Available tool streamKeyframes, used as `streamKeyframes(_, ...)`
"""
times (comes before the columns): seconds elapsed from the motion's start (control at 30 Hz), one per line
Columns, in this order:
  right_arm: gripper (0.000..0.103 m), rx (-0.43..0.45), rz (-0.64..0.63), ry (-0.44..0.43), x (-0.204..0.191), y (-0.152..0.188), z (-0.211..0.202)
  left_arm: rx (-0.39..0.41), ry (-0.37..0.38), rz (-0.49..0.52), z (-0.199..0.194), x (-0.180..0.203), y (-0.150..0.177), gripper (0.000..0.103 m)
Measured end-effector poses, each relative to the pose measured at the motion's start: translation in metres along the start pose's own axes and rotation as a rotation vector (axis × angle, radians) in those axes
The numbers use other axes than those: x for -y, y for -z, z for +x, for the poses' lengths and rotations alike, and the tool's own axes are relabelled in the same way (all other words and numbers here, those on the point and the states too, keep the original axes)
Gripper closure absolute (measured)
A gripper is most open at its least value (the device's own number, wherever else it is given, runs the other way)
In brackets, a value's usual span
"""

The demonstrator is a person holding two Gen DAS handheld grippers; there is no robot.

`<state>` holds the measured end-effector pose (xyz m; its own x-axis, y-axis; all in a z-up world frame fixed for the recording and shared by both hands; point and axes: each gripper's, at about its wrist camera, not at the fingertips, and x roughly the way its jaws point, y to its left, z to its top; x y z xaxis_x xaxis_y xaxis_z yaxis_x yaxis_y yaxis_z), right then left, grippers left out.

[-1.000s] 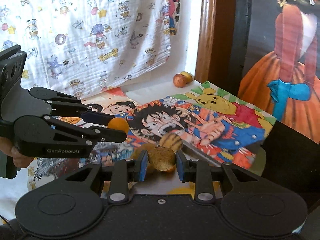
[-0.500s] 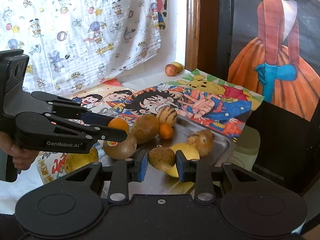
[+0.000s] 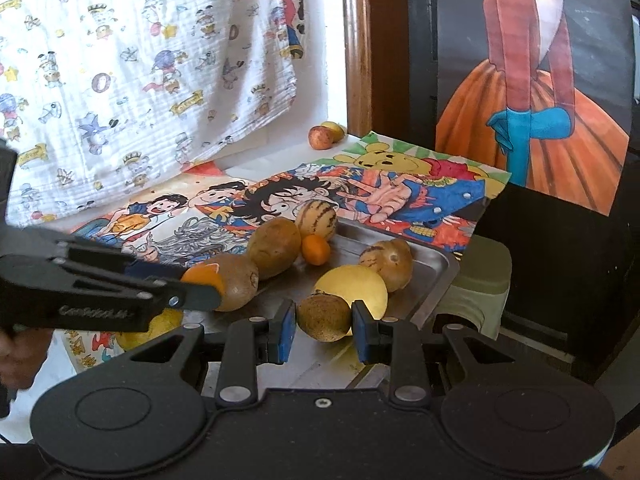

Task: Organize fruits
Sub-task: 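Carry the orange with left tool while right tool carries the brown fruit over the tray, then lower and open left tool to set the orange on the tray while right tool releases the brown fruit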

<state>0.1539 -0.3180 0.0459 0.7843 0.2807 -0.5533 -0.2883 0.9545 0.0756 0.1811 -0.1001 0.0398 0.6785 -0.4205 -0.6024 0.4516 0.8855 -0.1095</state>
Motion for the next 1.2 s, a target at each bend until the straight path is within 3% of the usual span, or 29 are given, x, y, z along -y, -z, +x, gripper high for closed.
streamKeyframes(0.5, 0.071, -0.028, 0.055, 0.01, 0.005, 0.024, 0.001, -0.077, -0.073, -0.139, -0.001, 0.012, 0.017, 0.067)
streamKeyframes(1.2, 0.07, -0.05, 0.09, -0.052, 0.016, 0.025, 0.021, -0.108, -0.111, -0.047, 0.009, 0.039, 0.029, 0.067)
